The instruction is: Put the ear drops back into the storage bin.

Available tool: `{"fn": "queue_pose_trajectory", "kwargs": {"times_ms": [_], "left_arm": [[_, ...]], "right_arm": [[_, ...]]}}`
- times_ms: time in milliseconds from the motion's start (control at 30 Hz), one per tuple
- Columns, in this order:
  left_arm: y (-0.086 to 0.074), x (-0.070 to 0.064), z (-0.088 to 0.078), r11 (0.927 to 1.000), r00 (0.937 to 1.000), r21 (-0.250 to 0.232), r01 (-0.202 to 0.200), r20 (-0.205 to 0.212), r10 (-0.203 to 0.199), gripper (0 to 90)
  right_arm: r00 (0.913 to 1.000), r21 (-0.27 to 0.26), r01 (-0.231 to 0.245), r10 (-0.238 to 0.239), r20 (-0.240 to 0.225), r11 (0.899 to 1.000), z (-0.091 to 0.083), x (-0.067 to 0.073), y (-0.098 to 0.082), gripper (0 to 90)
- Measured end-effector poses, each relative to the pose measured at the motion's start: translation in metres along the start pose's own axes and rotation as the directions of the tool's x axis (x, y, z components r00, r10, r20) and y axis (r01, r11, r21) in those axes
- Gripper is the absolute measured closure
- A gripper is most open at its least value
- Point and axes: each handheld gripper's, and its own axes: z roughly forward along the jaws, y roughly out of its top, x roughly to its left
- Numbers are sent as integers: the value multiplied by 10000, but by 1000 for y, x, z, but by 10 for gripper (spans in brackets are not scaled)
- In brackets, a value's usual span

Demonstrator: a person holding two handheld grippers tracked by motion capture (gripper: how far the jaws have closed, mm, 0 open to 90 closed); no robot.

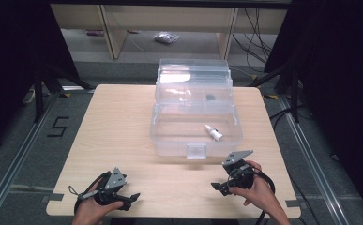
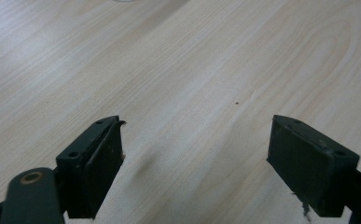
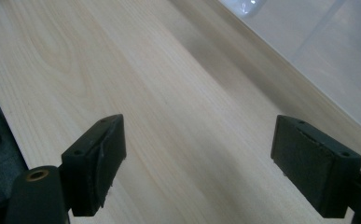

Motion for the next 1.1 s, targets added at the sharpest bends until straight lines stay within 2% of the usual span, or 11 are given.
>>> {"fn": "queue_pose_trajectory", "kwargs": {"times_ms": [100,133,267,300,433,500,600,700,733,833,1100], "left_arm": [[0,0,0,10000,10000,2,-1,-3,1,175],[0,0,0,10000,10000,0,2,-4,-2,175],[0,0,0,10000,10000,6,-14,3,14,175],[0,0,0,10000,10000,8,-12,5,12,175],[0,0,0,10000,10000,2,-10,12,10,175],[0,0,0,10000,10000,-4,-5,7,5,175],[0,0,0,10000,10000,7,-15,8,15,175],[0,0,0,9999,9999,93,-94,106,93,175],[0,0,0,9999,9999,96,-92,115,91,175],[0,0,0,9999,9999,114,-127,63,126,175],[0,0,0,9999,9999,96,-91,114,90,175]], "right_arm": [[9997,62,-170,171,-145,9998,0,2,-4,186],[9988,-26,-474,474,-89,9989,0,3,-5,188],[10000,-55,-19,19,69,10000,4,0,-12,187],[9992,141,-407,407,57,9991,3,2,-13,187],[9982,143,-595,593,121,9981,7,4,-19,185],[9999,42,-71,70,156,10000,7,2,-22,184],[9976,49,-668,667,173,9978,5,4,-27,181],[9986,-230,-511,514,158,9984,7,5,-32,179],[9995,-403,-194,204,234,9990,9,4,-34,177],[9982,-24,-585,586,139,9983,8,5,-39,169],[9986,-215,-386,393,343,9990,8,4,-47,169]]}}
